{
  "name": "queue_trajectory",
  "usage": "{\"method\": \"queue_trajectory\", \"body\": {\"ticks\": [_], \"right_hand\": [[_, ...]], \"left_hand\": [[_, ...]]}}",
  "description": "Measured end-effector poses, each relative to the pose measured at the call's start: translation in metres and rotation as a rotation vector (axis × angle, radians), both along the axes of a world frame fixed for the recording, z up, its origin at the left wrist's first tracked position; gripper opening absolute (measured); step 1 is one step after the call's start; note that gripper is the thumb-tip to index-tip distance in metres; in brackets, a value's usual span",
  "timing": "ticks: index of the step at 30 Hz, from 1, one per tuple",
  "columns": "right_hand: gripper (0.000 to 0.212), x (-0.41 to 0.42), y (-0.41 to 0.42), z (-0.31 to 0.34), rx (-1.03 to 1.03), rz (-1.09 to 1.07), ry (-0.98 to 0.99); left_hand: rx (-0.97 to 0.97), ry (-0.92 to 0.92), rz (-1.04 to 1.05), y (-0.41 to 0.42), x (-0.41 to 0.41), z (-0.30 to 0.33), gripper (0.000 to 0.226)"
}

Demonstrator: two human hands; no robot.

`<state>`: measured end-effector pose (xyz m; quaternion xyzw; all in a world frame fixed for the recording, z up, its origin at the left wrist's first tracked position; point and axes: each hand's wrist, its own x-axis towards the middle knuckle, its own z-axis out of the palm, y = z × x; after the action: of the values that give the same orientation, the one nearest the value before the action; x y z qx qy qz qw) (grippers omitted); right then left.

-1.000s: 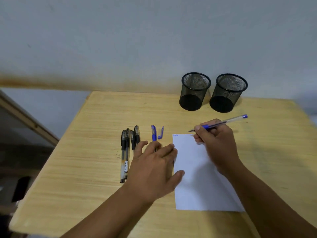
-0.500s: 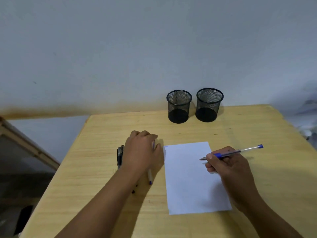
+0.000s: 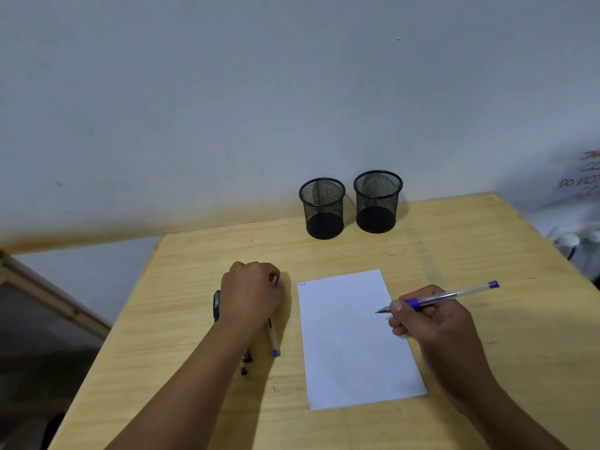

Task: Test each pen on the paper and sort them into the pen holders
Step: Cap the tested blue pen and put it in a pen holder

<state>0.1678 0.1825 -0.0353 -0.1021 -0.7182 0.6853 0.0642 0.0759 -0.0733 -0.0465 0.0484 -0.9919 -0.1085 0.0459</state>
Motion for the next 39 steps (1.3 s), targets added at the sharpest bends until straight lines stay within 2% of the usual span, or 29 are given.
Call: {"method": "queue_trajectory", "body": {"ticks": [4, 11, 17, 22, 30, 35, 39], "right_hand": [[0.008, -0.002, -0.004, 0.0, -0.041, 0.016, 0.017], [0.005, -0.008, -0.011, 0.01, -0.138, 0.075, 0.077], [0.01, -0.009, -0.024, 0.018, -0.17, 0.166, 0.12], [0.012, -0.005, -0.03, 0.018, -0.154, 0.242, 0.12], [0.009, -0.002, -0.032, 0.012, -0.12, 0.301, 0.032], [0.005, 0.002, -0.032, 0.01, -0.219, 0.333, -0.032], [0.007, 0.006, -0.035, 0.003, -0.336, 0.304, -0.086]], "left_hand": [[0.122, 0.037, 0.006, 0.004, 0.009, 0.007, 0.023], [0.73, 0.09, -0.034, 0.033, 0.057, 0.032, 0.018], [0.947, 0.066, -0.096, 0.043, 0.086, 0.033, 0.019], [1.023, 0.03, -0.143, 0.045, 0.097, 0.03, 0.02], [1.038, 0.01, -0.188, 0.043, 0.1, 0.026, 0.019], [1.11, 0.014, -0.14, 0.046, 0.1, 0.026, 0.019], [1.094, 0.022, -0.092, 0.044, 0.101, 0.025, 0.006]]}}
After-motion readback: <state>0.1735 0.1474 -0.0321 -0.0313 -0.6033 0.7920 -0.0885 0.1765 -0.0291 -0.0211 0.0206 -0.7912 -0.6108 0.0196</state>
